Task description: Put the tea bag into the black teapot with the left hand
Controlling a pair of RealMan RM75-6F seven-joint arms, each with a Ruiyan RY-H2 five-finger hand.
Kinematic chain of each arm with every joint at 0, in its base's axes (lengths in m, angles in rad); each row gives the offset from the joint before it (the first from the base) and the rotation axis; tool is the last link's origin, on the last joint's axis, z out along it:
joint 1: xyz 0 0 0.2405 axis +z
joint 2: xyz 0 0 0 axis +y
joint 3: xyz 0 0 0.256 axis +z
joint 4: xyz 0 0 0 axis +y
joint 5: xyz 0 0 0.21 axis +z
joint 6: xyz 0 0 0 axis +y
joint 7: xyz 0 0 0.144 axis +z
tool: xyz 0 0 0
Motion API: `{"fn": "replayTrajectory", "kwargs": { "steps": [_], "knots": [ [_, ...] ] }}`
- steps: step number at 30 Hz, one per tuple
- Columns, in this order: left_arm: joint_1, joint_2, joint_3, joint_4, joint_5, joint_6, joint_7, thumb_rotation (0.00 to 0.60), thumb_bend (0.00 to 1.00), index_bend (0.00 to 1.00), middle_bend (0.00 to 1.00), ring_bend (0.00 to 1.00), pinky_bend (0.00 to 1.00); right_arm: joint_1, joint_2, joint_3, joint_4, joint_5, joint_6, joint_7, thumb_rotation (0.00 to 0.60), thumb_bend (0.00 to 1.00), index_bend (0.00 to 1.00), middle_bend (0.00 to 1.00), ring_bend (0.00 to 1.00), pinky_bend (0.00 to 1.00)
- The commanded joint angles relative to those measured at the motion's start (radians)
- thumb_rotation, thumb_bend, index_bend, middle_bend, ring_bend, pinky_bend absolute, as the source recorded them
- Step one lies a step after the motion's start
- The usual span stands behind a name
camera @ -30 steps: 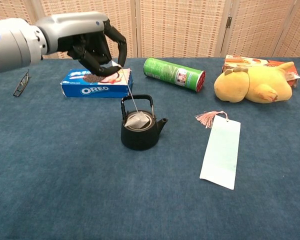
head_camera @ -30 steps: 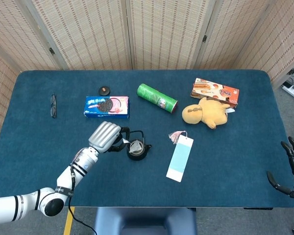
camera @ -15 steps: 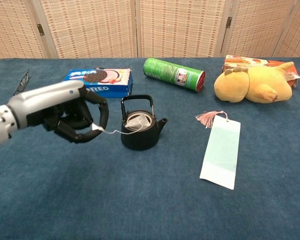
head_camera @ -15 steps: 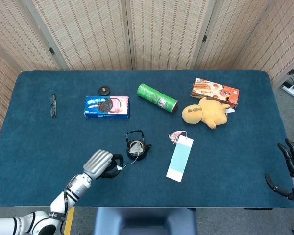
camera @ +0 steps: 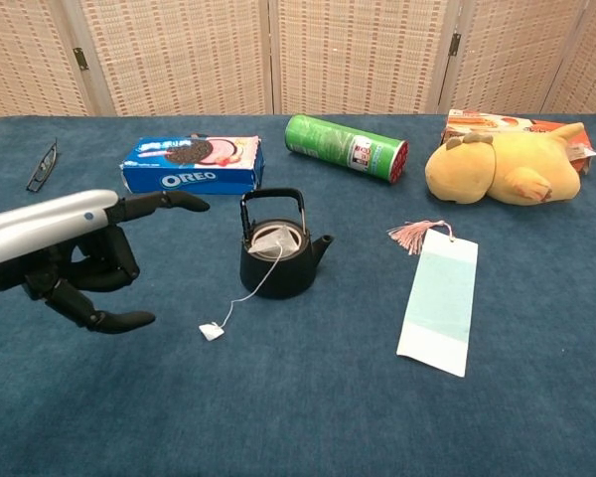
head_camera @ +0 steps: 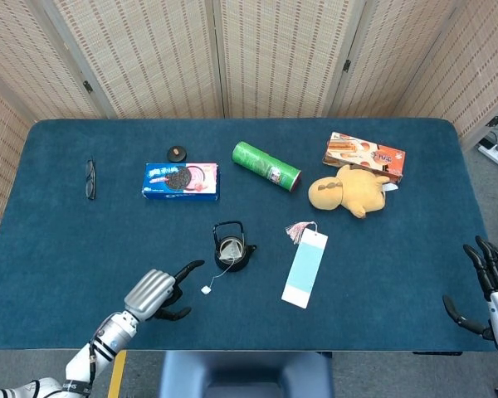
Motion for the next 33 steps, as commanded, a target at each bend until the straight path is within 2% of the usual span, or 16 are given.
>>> {"fn": "replayTrajectory", "kwargs": {
  "steps": [1,6,9,13,21,33],
  "knots": [
    [-0.052,0.056,-0.039,-0.080,-0.080,-0.103,0.067,0.600,0.33,0.10,1.00,1.00,1.00,-0.001,0.000,0.000,0.000,-0.001,0.002,0.000,0.416,0.39,0.00,0.00,0.00,0.00],
    [-0.242,0.162,-0.095,-0.136,-0.358,-0.418,0.195,0.600,0.34,0.04,1.00,1.00,1.00,-0.006,0.009,-0.005,0.009,-0.020,0.023,0.043,0.416,0.39,0.00,0.00,0.00,0.00],
    [-0.342,0.174,-0.114,-0.125,-0.497,-0.507,0.247,0.600,0.42,0.03,1.00,1.00,1.00,-0.016,0.014,-0.003,0.025,-0.020,0.048,0.078,0.416,0.39,0.00,0.00,0.00,0.00],
    [-0.426,0.153,-0.110,-0.098,-0.593,-0.521,0.309,0.600,0.51,0.02,1.00,1.00,1.00,-0.027,0.017,0.001,0.044,-0.016,0.077,0.124,0.419,0.39,0.00,0.00,0.00,0.00],
    [-0.518,0.090,-0.091,-0.032,-0.703,-0.474,0.380,0.600,0.52,0.00,1.00,1.00,1.00,-0.044,0.022,-0.016,0.088,-0.060,0.130,0.211,0.418,0.39,0.00,0.00,0.00,0.00],
    [-0.572,0.015,-0.045,0.057,-0.741,-0.448,0.431,0.600,0.52,0.01,1.00,1.00,1.00,-0.044,0.025,-0.015,0.100,-0.060,0.137,0.240,0.417,0.39,0.00,0.00,0.00,0.00]
  ]
}}
